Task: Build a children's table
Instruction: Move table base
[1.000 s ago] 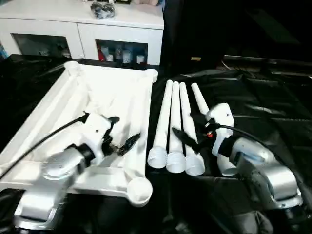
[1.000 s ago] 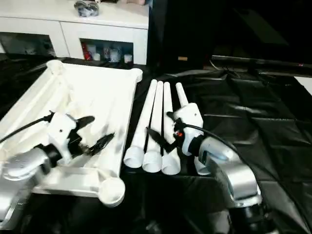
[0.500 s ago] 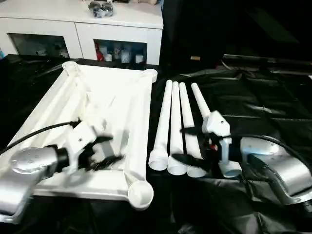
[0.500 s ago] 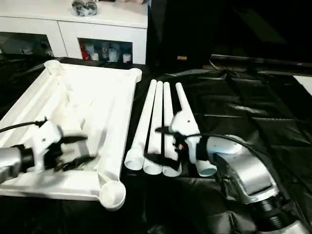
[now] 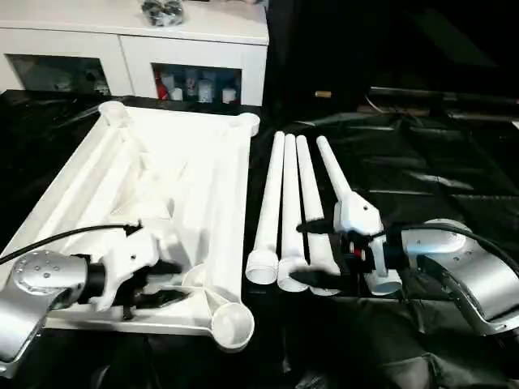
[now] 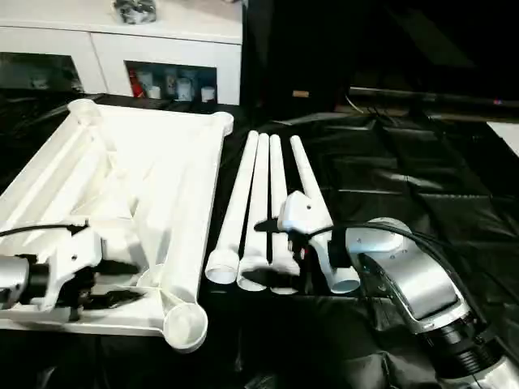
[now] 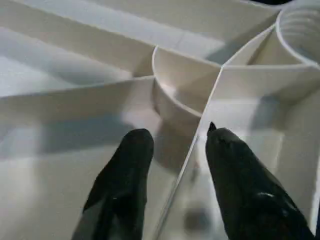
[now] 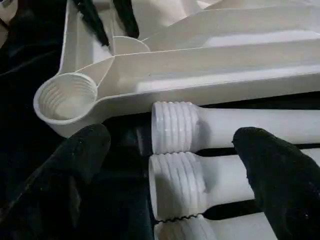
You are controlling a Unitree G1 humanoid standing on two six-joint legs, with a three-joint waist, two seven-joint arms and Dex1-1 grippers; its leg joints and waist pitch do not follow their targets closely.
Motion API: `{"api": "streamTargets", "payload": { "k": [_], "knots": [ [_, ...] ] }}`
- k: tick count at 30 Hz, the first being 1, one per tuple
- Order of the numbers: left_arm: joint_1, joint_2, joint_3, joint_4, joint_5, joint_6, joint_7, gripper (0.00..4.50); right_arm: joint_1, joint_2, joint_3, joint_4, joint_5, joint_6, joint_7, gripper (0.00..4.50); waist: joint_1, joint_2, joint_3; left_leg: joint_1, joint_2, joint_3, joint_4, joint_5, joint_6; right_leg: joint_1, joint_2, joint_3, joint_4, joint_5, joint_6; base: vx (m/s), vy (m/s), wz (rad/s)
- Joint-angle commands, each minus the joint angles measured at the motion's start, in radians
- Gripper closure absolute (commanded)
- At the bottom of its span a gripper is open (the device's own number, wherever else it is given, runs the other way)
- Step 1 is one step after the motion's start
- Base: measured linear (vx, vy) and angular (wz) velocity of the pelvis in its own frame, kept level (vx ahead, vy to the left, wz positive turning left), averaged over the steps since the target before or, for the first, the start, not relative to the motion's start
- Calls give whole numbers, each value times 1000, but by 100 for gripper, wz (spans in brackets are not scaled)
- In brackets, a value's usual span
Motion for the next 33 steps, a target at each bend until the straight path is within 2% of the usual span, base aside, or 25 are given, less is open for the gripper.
{"api": "streamTargets", "payload": {
  "k": [1, 3, 4, 5, 9, 11, 16, 19, 20, 22, 23, 26, 33],
  "knots": [
    [2, 15, -17, 0, 16, -8, -13, 283, -16, -15, 1, -25, -13, -15, 10, 0, 0, 15, -52, 32, 74, -28, -78, -291, -3, 19, -118, 76, -89, -246, -137, 0, 0, 0],
    [4, 26, -15, 7, 24, -17, -19, 289, -17, -13, 4, -26, -19, -16, 15, 0, 1, 15, -53, 33, 73, -28, -77, -287, -3, 18, -119, 77, -90, -240, -139, 0, 0, 0],
    [5, 30, -13, 11, 32, -24, -16, 313, -16, -13, 7, -28, -21, -18, 16, 0, 0, 14, -53, 32, 73, -28, -77, -285, -4, 19, -118, 77, -88, -235, -140, 0, 0, 0],
    [5, 30, -12, 14, 35, -28, -16, 313, -16, -12, 9, -28, -22, -19, 18, 0, 1, 11, -54, 32, 73, -27, -77, -284, -4, 19, -119, 76, -87, -230, -139, 0, 0, 0],
    [4, 29, -10, 16, 40, -34, -12, 358, -12, -13, 14, -30, -25, -25, 21, 0, 2, 12, -55, 33, 74, -28, -76, -287, -5, 19, -119, 76, -87, -228, -142, 0, 0, 0],
    [7, 29, -12, 12, 53, -41, 4, 364, -9, -12, 18, -33, -29, -28, 21, 0, 2, 11, -55, 32, 75, -28, -77, -282, -3, 20, -120, 76, -87, -217, -145, 0, 0, 0],
    [11, -4, -2, -15, 58, -57, 39, 404, -1, -9, 17, -30, -38, -38, 23, 0, 3, 9, -55, 31, 75, -27, -75, -277, -1, 21, -121, 76, -86, -215, -147, 0, 0, 0],
    [16, -5, 0, -25, 65, -69, 47, 420, 2, -4, 17, -31, -39, -39, 22, 0, -2, 7, -57, 22, 72, -30, -77, -262, 2, 29, -119, 73, -83, -202, -140, 0, 0, 0],
    [18, -9, 2, -32, 69, -78, 53, 433, 4, -1, 17, -31, -40, -42, 21, 0, -2, 7, -56, 23, 72, -30, -77, -263, 3, 28, -119, 73, -83, -202, -137, 0, 0, 0],
    [18, -10, 3, -41, 80, -97, 64, 439, 6, 2, 17, -29, -40, -46, 19, 0, -1, 7, -56, 27, 72, -28, -74, -270, 4, 25, -120, 75, -87, -214, -136, 0, 0, 0],
    [18, -8, 4, -43, 93, -117, 72, 439, 7, 3, 19, -28, -41, -49, 17, 0, 1, 12, -57, 29, 73, -29, -73, -267, 3, 25, -121, 75, -86, -207, -138, 0, 0, 0],
    [2, -2, 8, -46, 143, -186, 105, 445, 11, 9, 17, -24, -43, -55, 15, 0, 0, 10, -57, 30, 74, -28, -74, -273, 4, 23, -115, 74, -85, -185, -141, 0, 0, 0],
    [-36, 25, 15, -56, 196, -254, 122, 445, 20, 23, 21, -21, -52, -65, 5, 0, 5, 17, -57, 34, 74, -29, -76, -303, -11, 21, -118, 75, -85, -184, -149, 0, 0, 0]
  ]
}}
